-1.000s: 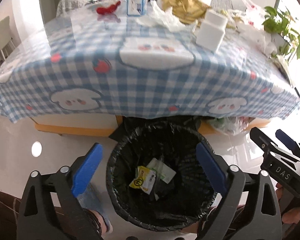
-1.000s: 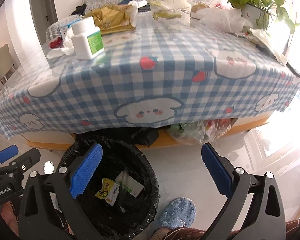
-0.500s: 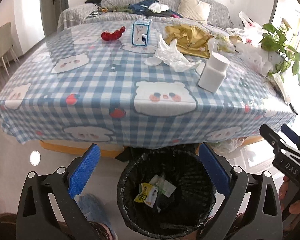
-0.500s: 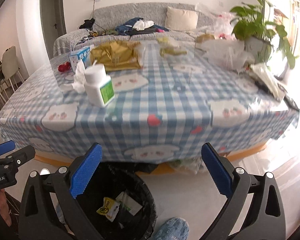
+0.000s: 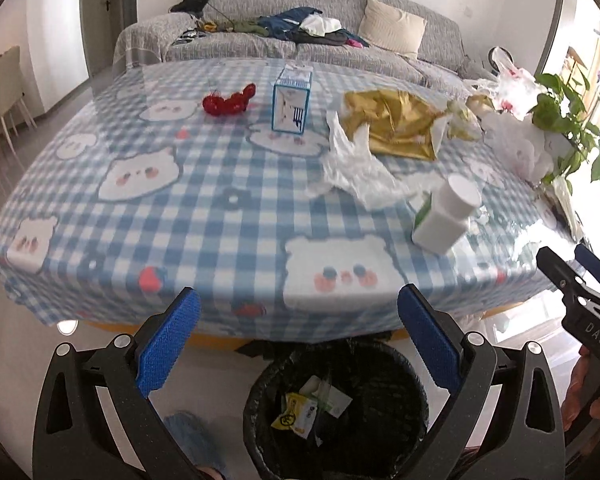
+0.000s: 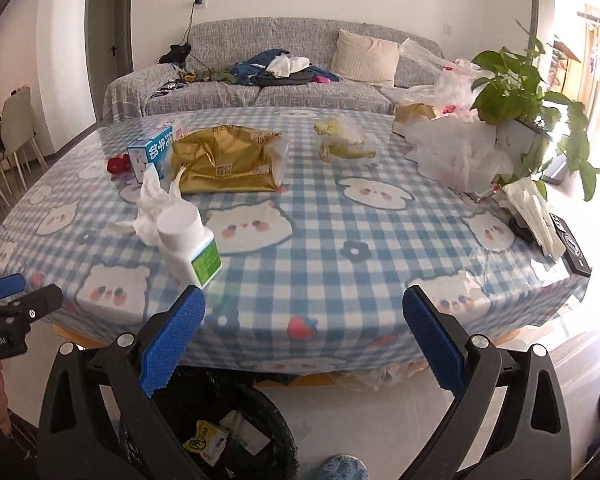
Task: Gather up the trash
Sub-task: 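Move both open tools from the bin back over the table, then grasp the white tissue with the left tool while the right tool grasps the clear plastic bag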
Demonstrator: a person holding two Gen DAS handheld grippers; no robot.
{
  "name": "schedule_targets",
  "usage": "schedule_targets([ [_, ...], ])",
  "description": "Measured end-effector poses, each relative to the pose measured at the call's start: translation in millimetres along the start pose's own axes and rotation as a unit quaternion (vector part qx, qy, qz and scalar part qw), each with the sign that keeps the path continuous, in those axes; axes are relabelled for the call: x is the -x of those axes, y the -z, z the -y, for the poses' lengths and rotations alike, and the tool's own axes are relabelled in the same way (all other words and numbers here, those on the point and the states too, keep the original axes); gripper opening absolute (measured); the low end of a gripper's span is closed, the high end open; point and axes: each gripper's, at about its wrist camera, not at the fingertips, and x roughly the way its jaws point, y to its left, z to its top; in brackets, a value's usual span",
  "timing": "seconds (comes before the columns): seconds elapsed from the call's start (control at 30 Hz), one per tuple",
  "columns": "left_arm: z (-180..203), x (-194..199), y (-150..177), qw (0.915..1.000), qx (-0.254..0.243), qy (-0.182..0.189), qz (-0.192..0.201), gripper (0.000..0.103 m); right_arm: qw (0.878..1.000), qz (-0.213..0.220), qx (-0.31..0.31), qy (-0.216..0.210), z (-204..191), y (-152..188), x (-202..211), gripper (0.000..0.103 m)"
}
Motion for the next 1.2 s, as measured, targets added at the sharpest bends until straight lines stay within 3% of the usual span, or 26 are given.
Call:
schedule_targets([
  [0.53, 21, -63, -77, 0.9996, -0.013, -0.005, -0.025, 0.097, 1.000, 0.021, 0.017, 0.015, 10, -84, -72, 0.095],
  [1.2, 43, -136, -114, 0.9960, -0.015, -0.028, -0.084, 0.095, 0.998, 0.007, -0.051, 0.022, 71, -161, -159, 0.095],
])
